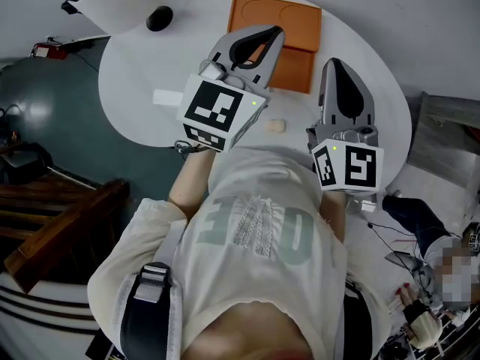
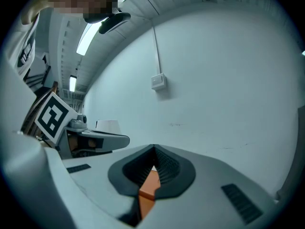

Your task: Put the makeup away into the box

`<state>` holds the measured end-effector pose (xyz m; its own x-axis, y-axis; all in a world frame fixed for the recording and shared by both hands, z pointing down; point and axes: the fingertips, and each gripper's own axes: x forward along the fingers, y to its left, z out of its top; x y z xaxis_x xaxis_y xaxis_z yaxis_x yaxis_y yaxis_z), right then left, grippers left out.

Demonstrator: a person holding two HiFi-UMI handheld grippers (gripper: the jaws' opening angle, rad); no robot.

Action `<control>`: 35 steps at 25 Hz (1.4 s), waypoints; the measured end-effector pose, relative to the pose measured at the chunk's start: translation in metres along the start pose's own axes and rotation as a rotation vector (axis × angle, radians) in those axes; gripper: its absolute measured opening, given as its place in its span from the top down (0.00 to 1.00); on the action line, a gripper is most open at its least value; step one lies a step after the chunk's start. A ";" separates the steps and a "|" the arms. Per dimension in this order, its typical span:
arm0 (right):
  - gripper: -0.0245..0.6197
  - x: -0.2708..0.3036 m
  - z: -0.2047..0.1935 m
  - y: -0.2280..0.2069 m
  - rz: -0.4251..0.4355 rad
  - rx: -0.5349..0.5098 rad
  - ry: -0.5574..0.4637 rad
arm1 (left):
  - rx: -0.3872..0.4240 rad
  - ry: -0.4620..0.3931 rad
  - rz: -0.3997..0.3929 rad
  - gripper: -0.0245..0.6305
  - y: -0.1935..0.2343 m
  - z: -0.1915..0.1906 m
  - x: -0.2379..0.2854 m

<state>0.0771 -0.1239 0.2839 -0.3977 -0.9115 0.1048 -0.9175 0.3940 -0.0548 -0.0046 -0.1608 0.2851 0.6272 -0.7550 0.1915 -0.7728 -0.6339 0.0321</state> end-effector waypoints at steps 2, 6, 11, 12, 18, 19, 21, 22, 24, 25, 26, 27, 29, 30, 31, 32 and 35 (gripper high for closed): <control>0.95 -0.001 0.001 -0.001 -0.002 0.002 -0.002 | -0.001 -0.020 -0.002 0.95 -0.003 0.004 -0.005; 0.95 0.001 0.001 0.000 0.000 0.003 -0.004 | -0.005 -0.019 -0.020 0.95 -0.006 0.000 -0.007; 0.95 0.000 0.001 0.001 0.003 0.001 -0.003 | 0.034 0.114 -0.112 0.95 -0.028 -0.047 -0.007; 0.95 -0.001 0.001 0.000 0.002 0.001 -0.002 | 0.036 0.150 -0.154 0.95 -0.036 -0.061 -0.008; 0.95 -0.006 -0.007 -0.004 -0.002 0.000 0.020 | 0.072 0.393 -0.558 0.79 -0.100 -0.155 -0.027; 0.95 -0.007 -0.009 -0.004 -0.002 0.000 0.024 | 0.091 0.449 -0.636 0.69 -0.110 -0.172 -0.032; 0.95 -0.009 -0.012 -0.005 -0.005 0.002 0.031 | 0.150 0.552 -0.763 0.64 -0.123 -0.205 -0.044; 0.95 -0.010 -0.012 -0.006 -0.008 0.003 0.034 | 0.189 0.592 -0.806 0.64 -0.128 -0.218 -0.049; 0.95 -0.012 -0.013 -0.007 -0.012 0.003 0.036 | 0.268 0.654 -0.855 0.64 -0.132 -0.239 -0.057; 0.95 -0.012 -0.013 -0.008 -0.013 0.002 0.036 | 0.301 0.677 -0.866 0.64 -0.133 -0.247 -0.059; 0.95 -0.012 -0.013 -0.008 -0.014 0.001 0.036 | 0.329 0.695 -0.872 0.64 -0.134 -0.255 -0.060; 0.95 -0.012 -0.013 -0.009 -0.015 0.000 0.036 | 0.352 0.711 -0.876 0.64 -0.135 -0.262 -0.061; 0.95 -0.012 -0.013 -0.009 -0.017 -0.001 0.036 | 0.385 0.745 -0.883 0.64 -0.136 -0.277 -0.063; 0.95 -0.012 -0.013 -0.009 -0.019 -0.001 0.037 | 0.398 0.764 -0.888 0.64 -0.136 -0.284 -0.065; 0.95 -0.013 -0.013 -0.009 -0.020 -0.001 0.037 | 0.409 0.781 -0.890 0.64 -0.136 -0.291 -0.066; 0.95 -0.013 -0.013 -0.009 -0.021 0.000 0.038 | 0.419 0.794 -0.888 0.64 -0.135 -0.297 -0.067; 0.95 -0.012 -0.014 -0.010 -0.021 0.001 0.042 | 0.433 0.812 -0.861 0.64 -0.131 -0.308 -0.065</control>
<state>0.0906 -0.1147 0.2973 -0.3785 -0.9138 0.1475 -0.9256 0.3747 -0.0536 0.0259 0.0228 0.5704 0.5519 0.1522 0.8199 0.0472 -0.9873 0.1515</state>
